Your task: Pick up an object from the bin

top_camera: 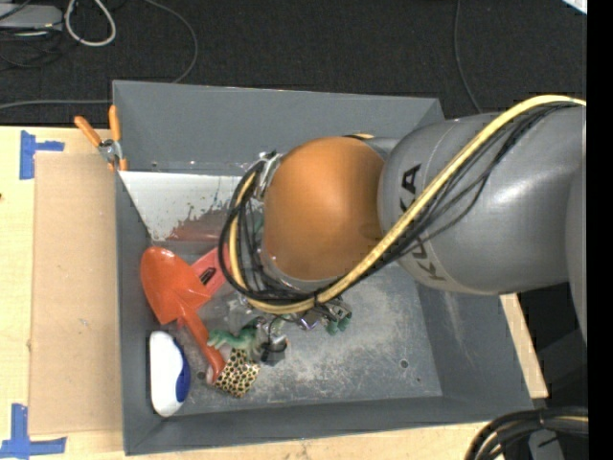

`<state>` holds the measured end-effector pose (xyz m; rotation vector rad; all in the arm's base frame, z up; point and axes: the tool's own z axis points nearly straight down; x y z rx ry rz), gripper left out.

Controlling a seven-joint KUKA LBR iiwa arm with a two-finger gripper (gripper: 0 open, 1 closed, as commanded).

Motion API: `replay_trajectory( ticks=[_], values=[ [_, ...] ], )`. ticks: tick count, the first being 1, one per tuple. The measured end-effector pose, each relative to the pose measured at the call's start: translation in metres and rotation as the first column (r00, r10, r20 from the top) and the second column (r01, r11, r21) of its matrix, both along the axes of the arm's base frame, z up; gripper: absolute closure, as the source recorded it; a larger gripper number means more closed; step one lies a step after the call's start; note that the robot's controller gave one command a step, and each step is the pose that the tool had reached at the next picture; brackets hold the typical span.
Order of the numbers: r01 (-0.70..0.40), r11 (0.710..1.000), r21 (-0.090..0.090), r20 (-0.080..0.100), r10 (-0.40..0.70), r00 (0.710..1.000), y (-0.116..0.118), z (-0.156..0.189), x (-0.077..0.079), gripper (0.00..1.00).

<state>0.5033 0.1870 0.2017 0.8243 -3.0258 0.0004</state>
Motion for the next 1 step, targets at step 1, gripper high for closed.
replay_trajectory(
  ticks=[1],
  values=[
    [-0.171,0.985,-0.001,-0.006,0.171,0.985,-0.034,-0.0293,0.0169,1.0]
  ],
)
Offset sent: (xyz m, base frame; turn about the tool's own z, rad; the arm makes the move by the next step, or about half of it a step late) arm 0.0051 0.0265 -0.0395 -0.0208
